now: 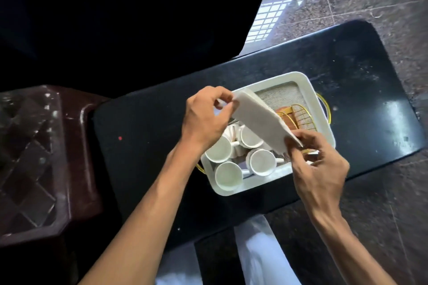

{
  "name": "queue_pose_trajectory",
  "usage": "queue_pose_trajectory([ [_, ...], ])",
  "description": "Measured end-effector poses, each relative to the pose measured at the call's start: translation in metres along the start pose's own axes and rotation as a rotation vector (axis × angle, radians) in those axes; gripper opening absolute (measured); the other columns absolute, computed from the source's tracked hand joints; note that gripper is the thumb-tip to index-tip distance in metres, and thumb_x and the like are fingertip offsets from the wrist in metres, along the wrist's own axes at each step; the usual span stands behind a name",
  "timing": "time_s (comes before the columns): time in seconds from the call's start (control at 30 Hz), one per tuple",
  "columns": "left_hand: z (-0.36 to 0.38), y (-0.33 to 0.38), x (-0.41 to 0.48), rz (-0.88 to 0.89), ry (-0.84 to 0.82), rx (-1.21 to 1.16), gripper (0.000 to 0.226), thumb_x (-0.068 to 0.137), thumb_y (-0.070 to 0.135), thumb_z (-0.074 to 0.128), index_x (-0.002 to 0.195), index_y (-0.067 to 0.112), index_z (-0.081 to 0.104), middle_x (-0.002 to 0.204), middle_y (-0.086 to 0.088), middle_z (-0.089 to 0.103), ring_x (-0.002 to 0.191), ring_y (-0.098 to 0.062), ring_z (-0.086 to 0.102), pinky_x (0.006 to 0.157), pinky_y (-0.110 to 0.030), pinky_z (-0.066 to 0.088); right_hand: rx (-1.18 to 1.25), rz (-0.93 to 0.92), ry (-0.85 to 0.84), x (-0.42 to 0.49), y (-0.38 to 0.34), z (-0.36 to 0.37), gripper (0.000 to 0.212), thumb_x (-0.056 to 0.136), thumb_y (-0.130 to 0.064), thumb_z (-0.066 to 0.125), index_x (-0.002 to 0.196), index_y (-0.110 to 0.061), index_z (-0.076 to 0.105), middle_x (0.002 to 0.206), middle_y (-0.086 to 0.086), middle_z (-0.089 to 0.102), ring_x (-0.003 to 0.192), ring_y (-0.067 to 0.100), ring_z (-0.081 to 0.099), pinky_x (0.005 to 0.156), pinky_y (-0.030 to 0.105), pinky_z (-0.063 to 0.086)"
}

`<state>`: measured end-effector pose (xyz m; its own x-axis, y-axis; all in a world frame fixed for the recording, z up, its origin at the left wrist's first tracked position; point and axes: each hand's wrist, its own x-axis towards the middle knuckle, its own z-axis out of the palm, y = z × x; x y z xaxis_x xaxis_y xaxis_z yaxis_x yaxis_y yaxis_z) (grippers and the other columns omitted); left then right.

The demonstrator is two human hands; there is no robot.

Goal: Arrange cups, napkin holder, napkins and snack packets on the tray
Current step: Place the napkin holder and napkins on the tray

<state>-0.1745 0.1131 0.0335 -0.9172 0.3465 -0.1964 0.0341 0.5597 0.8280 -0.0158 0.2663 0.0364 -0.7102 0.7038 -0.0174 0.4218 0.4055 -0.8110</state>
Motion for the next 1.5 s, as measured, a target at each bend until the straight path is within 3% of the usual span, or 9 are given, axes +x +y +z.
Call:
queue_pose_trajectory([
  [0.1, 0.041, 0.028, 0.020, 0.077, -0.016, 0.011, 0.012, 0.090, 0.018, 0.073, 0.094, 0.008, 0.077, 0.090, -0.006, 0.073, 0.074, -0.016, 0.064, 0.074, -0.027, 0.054, -0.046, -0.015, 0.131, 0.010, 0.021, -0.018, 0.025, 0.086, -0.012, 0.073, 0.102, -0.032, 0.071, 0.089, -0.020, 0.069, 0.073, 0.010, 0.066, 0.066, 0.023, 0.054],
  [0.2, 0.075, 0.044, 0.036, 0.117, -0.058, 0.006, 0.011, 0.090, 0.016, 0.072, 0.091, 0.006, 0.076, 0.088, -0.010, 0.074, 0.079, -0.024, 0.069, 0.078, -0.040, 0.058, -0.088, -0.038, 0.215, 0.015, 0.038, -0.029, 0.019, 0.088, -0.013, 0.072, 0.104, -0.022, 0.074, 0.092, -0.004, 0.070, 0.072, 0.009, 0.063, 0.066, 0.004, 0.044],
  [0.4, 0.126, 0.048, 0.055, 0.089, -0.197, 0.040, 0.011, 0.092, 0.014, 0.069, 0.093, 0.007, 0.077, 0.089, -0.007, 0.077, 0.083, -0.023, 0.072, 0.080, -0.041, 0.060, -0.257, -0.080, 0.180, 0.018, 0.078, -0.039, 0.025, 0.087, -0.004, 0.072, 0.110, -0.013, 0.071, 0.095, 0.007, 0.069, 0.072, 0.018, 0.064, 0.070, 0.001, 0.045],
  [0.6, 0.146, 0.030, 0.055, 0.027, -0.275, 0.148, 0.014, 0.094, 0.016, 0.064, 0.097, 0.009, 0.076, 0.094, -0.006, 0.077, 0.087, -0.021, 0.070, 0.082, -0.041, 0.060, -0.321, -0.079, 0.055, 0.018, 0.107, -0.035, 0.029, 0.084, -0.002, 0.074, 0.111, -0.010, 0.069, 0.099, 0.007, 0.071, 0.077, 0.021, 0.066, 0.070, 0.043, 0.061],
  [0.83, 0.151, 0.026, 0.053, -0.008, -0.308, 0.163, 0.023, 0.097, 0.015, 0.062, 0.117, 0.011, 0.071, 0.112, -0.007, 0.074, 0.097, -0.017, 0.067, 0.090, -0.037, 0.059, -0.401, -0.014, -0.039, 0.020, 0.109, -0.038, 0.028, 0.085, -0.015, 0.077, 0.113, -0.012, 0.070, 0.101, 0.006, 0.074, 0.078, 0.020, 0.068, 0.066, 0.042, 0.062],
  [0.97, 0.143, 0.024, 0.051, -0.004, -0.298, 0.167, 0.027, 0.098, 0.014, 0.060, 0.123, 0.013, 0.070, 0.115, -0.007, 0.073, 0.094, -0.015, 0.066, 0.086, -0.029, 0.057, -0.430, -0.001, -0.023, 0.018, 0.101, -0.043, 0.028, 0.085, -0.017, 0.078, 0.112, -0.013, 0.071, 0.098, 0.003, 0.073, 0.079, 0.021, 0.066, 0.064, 0.043, 0.060],
  [1.13, 0.115, 0.019, 0.033, 0.024, -0.209, 0.142, 0.028, 0.098, 0.013, 0.061, 0.124, 0.010, 0.070, 0.120, -0.009, 0.072, 0.100, -0.019, 0.067, 0.093, -0.038, 0.056, -0.410, -0.061, -0.018, 0.004, 0.080, -0.043, 0.026, 0.087, -0.019, 0.076, 0.111, -0.013, 0.071, 0.100, 0.001, 0.072, 0.083, 0.019, 0.064, 0.063, 0.041, 0.059],
  [1.33, 0.054, -0.008, -0.013, 0.131, -0.097, 0.356, 0.042, 0.096, 0.024, 0.063, 0.137, 0.014, 0.061, 0.139, -0.008, 0.060, 0.130, -0.028, 0.055, 0.102, -0.044, 0.051, -0.348, -0.274, -0.136, -0.012, 0.033, -0.002, 0.025, 0.090, -0.015, 0.071, 0.114, -0.009, 0.069, 0.106, 0.005, 0.070, 0.097, 0.021, 0.063, 0.089, 0.032, 0.052],
  [1.5, -0.017, -0.055, -0.049, 0.039, -0.047, 0.533, 0.057, 0.104, 0.039, 0.048, 0.156, 0.019, 0.038, 0.166, -0.009, 0.031, 0.157, -0.031, 0.021, 0.127, -0.050, 0.020, -0.482, -0.379, -0.374, -0.034, -0.016, 0.068, 0.048, 0.093, -0.029, 0.064, 0.135, -0.006, 0.057, 0.139, 0.013, 0.057, 0.135, 0.031, 0.049, 0.106, 0.046, 0.047],
])
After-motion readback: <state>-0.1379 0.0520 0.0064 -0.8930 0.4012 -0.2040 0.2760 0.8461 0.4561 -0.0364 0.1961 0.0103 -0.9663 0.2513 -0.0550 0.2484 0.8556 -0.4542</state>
